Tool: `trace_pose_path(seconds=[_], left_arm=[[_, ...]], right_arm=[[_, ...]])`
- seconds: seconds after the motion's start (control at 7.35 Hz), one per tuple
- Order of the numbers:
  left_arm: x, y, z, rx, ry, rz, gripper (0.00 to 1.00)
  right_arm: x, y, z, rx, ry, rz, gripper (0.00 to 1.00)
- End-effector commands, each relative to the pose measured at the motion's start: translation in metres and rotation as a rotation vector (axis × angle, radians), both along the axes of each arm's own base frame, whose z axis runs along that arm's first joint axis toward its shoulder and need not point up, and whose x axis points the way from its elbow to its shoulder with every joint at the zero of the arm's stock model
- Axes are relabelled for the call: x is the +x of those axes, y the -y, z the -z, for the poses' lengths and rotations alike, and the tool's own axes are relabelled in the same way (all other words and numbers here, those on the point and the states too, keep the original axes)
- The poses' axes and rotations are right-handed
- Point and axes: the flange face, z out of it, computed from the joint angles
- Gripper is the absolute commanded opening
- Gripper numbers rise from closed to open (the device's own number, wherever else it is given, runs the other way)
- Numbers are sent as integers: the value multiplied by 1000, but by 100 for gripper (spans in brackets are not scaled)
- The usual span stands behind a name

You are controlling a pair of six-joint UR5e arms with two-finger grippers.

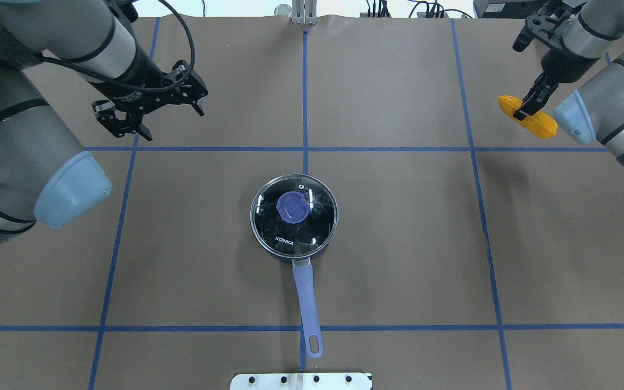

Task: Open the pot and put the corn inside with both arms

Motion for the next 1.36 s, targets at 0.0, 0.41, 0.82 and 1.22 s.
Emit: trace_pose_path(seconds=[0.0,0.41,0.82,1.22], left_arm=[[61,-16,20,-38,17,-1,98],[132,-38,32,-74,53,-34,98],[171,-48,45,-94,66,-70,98],[206,-57,52,-111,83,-104,98]], right_arm=[[6,2,24,-65,17,-85,26],[6,4,29,-69,18,-90,27],[5,4,28,-72,17,-91,27],[5,4,27,-73,16,-91,27]])
